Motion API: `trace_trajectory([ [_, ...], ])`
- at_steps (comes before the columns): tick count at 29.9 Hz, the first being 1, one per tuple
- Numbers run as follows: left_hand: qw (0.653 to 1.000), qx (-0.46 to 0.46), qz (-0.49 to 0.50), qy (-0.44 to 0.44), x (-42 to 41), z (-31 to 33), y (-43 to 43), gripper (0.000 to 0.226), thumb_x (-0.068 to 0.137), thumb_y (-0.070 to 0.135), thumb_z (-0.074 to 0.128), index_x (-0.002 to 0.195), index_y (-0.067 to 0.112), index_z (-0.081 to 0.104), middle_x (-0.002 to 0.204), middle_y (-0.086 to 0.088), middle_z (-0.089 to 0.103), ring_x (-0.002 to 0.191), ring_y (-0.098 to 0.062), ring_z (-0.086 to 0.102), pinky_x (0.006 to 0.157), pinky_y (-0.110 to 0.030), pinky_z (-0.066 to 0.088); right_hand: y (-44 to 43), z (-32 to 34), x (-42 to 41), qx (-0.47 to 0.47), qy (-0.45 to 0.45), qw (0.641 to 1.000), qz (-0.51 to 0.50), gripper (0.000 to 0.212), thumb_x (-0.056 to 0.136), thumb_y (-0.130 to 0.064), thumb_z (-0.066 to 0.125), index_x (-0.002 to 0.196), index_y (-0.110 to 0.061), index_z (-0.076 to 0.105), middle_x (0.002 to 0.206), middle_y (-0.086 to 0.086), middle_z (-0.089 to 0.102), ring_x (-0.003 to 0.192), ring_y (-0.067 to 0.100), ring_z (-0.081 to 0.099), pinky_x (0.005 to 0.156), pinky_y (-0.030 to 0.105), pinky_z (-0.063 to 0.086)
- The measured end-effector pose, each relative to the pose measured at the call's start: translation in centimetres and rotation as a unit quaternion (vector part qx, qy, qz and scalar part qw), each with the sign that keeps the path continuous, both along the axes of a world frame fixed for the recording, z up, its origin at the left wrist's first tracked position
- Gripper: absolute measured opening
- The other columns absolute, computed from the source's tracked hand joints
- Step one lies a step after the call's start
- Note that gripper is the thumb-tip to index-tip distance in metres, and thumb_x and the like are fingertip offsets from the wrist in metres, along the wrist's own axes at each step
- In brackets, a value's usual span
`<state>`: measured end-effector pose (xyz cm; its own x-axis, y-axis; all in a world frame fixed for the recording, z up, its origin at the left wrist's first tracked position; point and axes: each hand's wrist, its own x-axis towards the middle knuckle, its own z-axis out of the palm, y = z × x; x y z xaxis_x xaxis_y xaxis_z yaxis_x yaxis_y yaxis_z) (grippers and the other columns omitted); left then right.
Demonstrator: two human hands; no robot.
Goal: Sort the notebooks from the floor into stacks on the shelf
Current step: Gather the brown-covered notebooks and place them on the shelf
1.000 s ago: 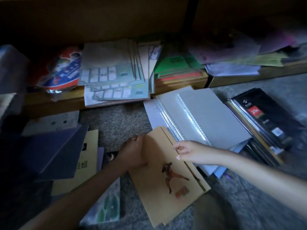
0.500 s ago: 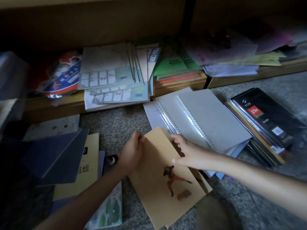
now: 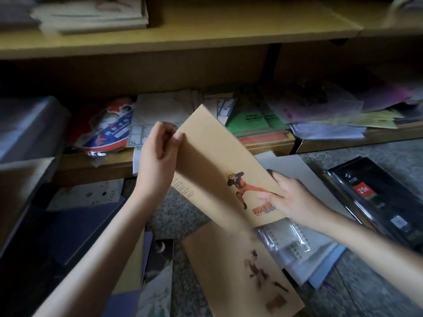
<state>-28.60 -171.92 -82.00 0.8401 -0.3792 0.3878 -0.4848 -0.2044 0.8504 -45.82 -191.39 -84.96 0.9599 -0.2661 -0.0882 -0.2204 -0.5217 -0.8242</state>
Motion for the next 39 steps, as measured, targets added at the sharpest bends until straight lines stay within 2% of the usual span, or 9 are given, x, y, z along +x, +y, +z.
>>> trace_trajectory([
  [2, 1.0, 0.007, 0.009, -0.027, 0.0, 0.6, 0.0, 0.011, 0.092, 0.014, 0.056, 0.102, 0.015, 0.052, 0.092, 0.009, 0.054, 0.084, 0.004, 0.047, 0.073, -0.014, 0.036, -0.3, 1.2, 0.2, -0.018, -0.05, 0.998, -0.017, 0.025, 0.089, -0.01, 0.06, 0.095, -0.034, 0.059, 0.089, -0.02, 0.071, 0.079, -0.001, 0.067, 0.068, 0.019, 0.053],
  [5, 0.997, 0.051, 0.027, -0.046, -0.4, 0.4, 0.0, 0.064, 0.082, 0.019, 0.07, 0.137, 0.02, 0.036, 0.139, 0.001, 0.036, 0.128, -0.005, 0.031, 0.099, -0.006, 0.023, -0.2, 3.0, 0.6, -0.013, -0.122, 0.992, -0.04, 0.03, 0.087, -0.002, 0.06, 0.087, -0.032, 0.056, 0.075, -0.033, 0.066, 0.069, -0.012, 0.061, 0.058, 0.006, 0.043],
  [9, 0.998, 0.039, 0.012, -0.042, -2.0, -0.3, -0.2, 0.097, 0.074, 0.017, 0.078, 0.144, 0.032, 0.012, 0.152, 0.001, 0.009, 0.141, -0.008, 0.011, 0.105, -0.005, 0.016, 0.4, 4.9, 1.0, 0.051, -0.208, 0.974, -0.08, 0.018, 0.083, -0.014, 0.064, 0.096, -0.025, 0.058, 0.087, -0.028, 0.069, 0.081, -0.01, 0.064, 0.069, 0.006, 0.045],
  [13, 0.986, -0.084, -0.11, 0.094, -3.8, 0.1, 0.0, 0.089, 0.082, 0.011, 0.07, 0.135, 0.058, 0.016, 0.138, 0.016, 0.036, 0.11, -0.003, 0.055, 0.085, -0.026, 0.053, 0.8, 7.0, 2.5, 0.099, -0.273, 0.951, -0.111, 0.022, 0.078, -0.023, 0.06, 0.097, -0.034, 0.064, 0.101, -0.009, 0.072, 0.094, 0.009, 0.066, 0.082, 0.028, 0.051],
  [17, 0.983, -0.108, -0.101, 0.106, -4.3, 1.1, -0.4, 0.071, 0.086, 0.002, 0.063, 0.133, 0.046, 0.032, 0.108, 0.001, 0.056, 0.069, -0.008, 0.06, 0.058, -0.023, 0.053, 1.3, 9.2, 5.7, 0.153, -0.313, 0.927, -0.136, 0.027, 0.075, -0.024, 0.063, 0.093, -0.044, 0.066, 0.101, -0.009, 0.072, 0.097, 0.011, 0.065, 0.089, 0.037, 0.048],
  [26, 0.979, -0.199, 0.024, 0.023, 2.6, 8.0, 0.4, 0.051, 0.087, -0.006, 0.055, 0.127, 0.025, 0.049, 0.124, 0.005, 0.051, 0.11, -0.017, 0.053, 0.078, -0.028, 0.055, 2.1, 15.1, 16.5, 0.166, -0.268, 0.94, -0.132, 0.059, 0.086, -0.017, 0.065, 0.137, -0.017, 0.036, 0.121, -0.001, 0.059, 0.105, 0.013, 0.058, 0.095, 0.038, 0.047],
  [31, 0.965, -0.243, 0.073, 0.067, 8.0, 11.2, 2.1, 0.043, 0.089, -0.001, 0.055, 0.121, 0.028, 0.051, 0.127, -0.013, 0.053, 0.108, -0.028, 0.057, 0.064, -0.021, 0.054, 4.2, 18.1, 22.3, 0.167, -0.239, 0.951, -0.104, 0.06, 0.087, -0.014, 0.063, 0.14, -0.018, 0.036, 0.136, 0.005, 0.049, 0.119, 0.021, 0.051, 0.098, 0.042, 0.047],
  [35, 0.972, -0.17, 0.155, 0.045, 11.5, 12.5, 3.5, 0.038, 0.088, 0.005, 0.058, 0.122, 0.022, 0.055, 0.124, -0.006, 0.056, 0.1, -0.021, 0.063, 0.079, -0.033, 0.055, 6.2, 17.8, 23.9, 0.182, -0.203, 0.96, -0.066, 0.058, 0.088, -0.011, 0.06, 0.141, -0.012, 0.036, 0.132, 0.001, 0.052, 0.097, 0.013, 0.059, 0.058, 0.018, 0.053],
  [39, 0.966, -0.066, 0.25, -0.002, 12.6, 13.1, 3.7, 0.042, 0.091, 0.021, 0.059, 0.13, 0.016, 0.046, 0.129, -0.008, 0.053, 0.111, -0.021, 0.053, 0.081, -0.016, 0.041, 6.6, 16.4, 24.2, 0.168, -0.195, 0.964, -0.061, 0.062, 0.087, 0.001, 0.056, 0.142, -0.014, 0.035, 0.143, 0.004, 0.042, 0.104, 0.013, 0.057, 0.086, 0.025, 0.051],
])
